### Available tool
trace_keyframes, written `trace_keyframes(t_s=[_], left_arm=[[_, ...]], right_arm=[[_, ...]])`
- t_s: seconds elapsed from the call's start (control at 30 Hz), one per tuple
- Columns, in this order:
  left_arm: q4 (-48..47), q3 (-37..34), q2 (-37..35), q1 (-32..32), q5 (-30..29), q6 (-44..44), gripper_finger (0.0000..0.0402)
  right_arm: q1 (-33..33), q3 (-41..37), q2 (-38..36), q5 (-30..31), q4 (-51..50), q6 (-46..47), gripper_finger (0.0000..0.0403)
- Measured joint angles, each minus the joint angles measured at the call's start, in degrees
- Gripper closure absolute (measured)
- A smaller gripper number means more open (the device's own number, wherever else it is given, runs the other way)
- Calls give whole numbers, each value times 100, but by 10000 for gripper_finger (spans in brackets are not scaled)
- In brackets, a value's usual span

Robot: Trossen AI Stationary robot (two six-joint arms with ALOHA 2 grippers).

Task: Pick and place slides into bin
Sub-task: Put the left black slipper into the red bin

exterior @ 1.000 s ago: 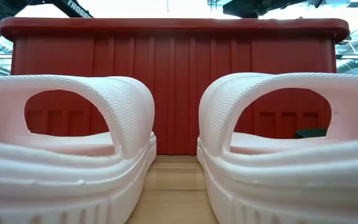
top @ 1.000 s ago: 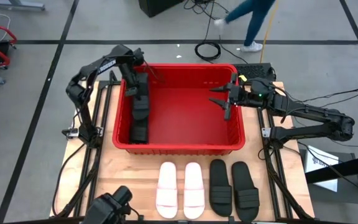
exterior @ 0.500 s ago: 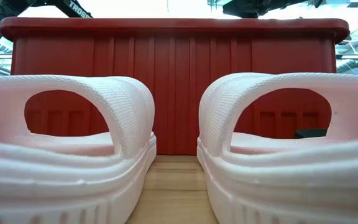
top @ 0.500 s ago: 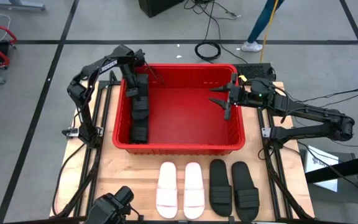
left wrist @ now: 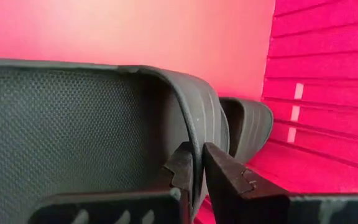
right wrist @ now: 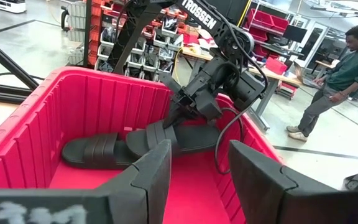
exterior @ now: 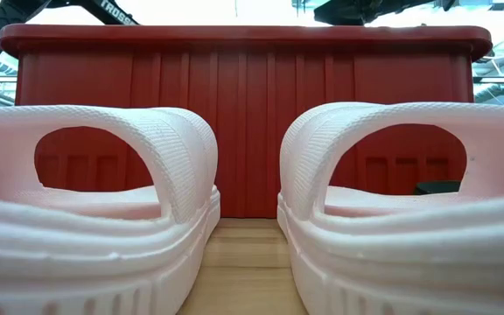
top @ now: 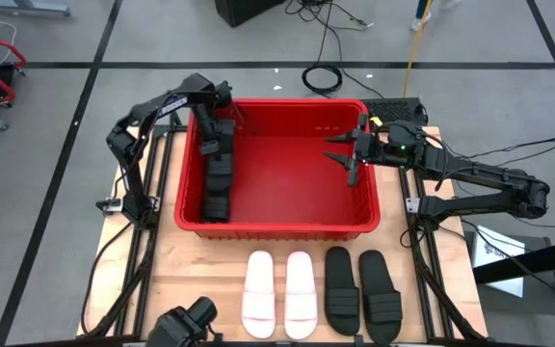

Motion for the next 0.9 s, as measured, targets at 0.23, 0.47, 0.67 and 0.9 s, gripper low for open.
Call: trace_keyframes(t_s=[0.23, 0.47, 0.67, 0.9], left_arm=[[-2, -295, 0, -93, -240, 18, 371], [62, -755, -7, 35, -370, 82, 371], [106, -780, -7, 37, -432, -3, 370], [178, -782, -7, 37, -531, -105, 330]], right_arm=[[0, 0, 0, -5, -10, 30, 250], [0, 0, 0, -9, -12, 39, 250], [2, 0, 0, -11, -10, 39, 250], [2, 0, 3, -13, -12, 43, 250]])
